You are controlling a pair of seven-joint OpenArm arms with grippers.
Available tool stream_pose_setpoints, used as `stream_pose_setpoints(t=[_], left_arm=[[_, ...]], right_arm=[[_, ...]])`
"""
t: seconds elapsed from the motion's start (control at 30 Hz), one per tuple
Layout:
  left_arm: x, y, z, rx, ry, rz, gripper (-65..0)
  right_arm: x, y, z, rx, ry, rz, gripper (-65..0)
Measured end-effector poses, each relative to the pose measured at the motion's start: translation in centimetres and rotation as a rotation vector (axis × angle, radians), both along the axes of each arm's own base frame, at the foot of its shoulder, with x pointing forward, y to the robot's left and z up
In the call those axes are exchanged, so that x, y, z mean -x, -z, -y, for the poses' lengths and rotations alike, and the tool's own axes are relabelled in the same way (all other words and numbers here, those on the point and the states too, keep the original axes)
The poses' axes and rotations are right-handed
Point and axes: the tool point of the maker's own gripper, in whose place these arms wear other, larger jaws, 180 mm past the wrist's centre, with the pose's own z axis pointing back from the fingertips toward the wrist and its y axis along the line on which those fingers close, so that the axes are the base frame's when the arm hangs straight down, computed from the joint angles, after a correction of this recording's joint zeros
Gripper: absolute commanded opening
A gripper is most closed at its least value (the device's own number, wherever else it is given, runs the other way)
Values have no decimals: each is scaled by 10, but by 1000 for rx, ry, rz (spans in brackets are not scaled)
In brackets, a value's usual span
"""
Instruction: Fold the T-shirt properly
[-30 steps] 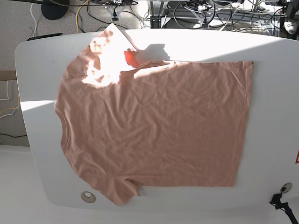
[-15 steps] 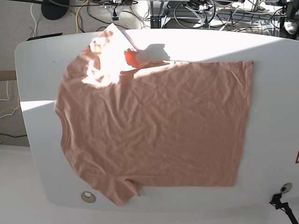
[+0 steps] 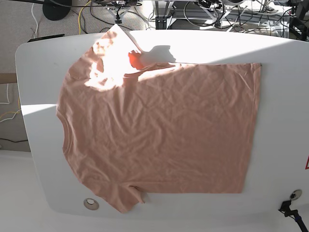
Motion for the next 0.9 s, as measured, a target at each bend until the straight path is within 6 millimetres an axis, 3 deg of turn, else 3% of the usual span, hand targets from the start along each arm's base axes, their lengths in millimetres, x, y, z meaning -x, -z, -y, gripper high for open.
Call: stream_pose_setpoints(t=[0.27, 0.37, 0.43, 0.47, 0.6, 0.73, 0.8, 0.9], left_arm=[[-5, 0, 3, 6, 1, 13, -597], [3, 0, 3, 5, 1, 1, -597], [10, 0, 3, 6, 4, 4, -589], [6, -1, 2, 5, 8, 28, -563], [4, -6, -16, -23, 16, 68, -358], [12, -9, -14, -19, 23, 81, -349], [20, -10, -11, -11, 26, 83, -348], [28, -16, -19, -21, 41, 103, -328]], right_arm=[[1, 0, 0, 0, 1, 3, -631], [9, 0, 0, -1, 1, 4, -631], [3, -2, -1, -1, 0, 51, -631], [2, -2, -1, -1, 0, 64, -631], [13, -7, -1, -2, 2, 95, -630], [21, -15, -2, -4, 0, 127, -629], [21, -19, -1, -3, 0, 150, -587], [24, -30, -1, -4, -3, 200, -446]])
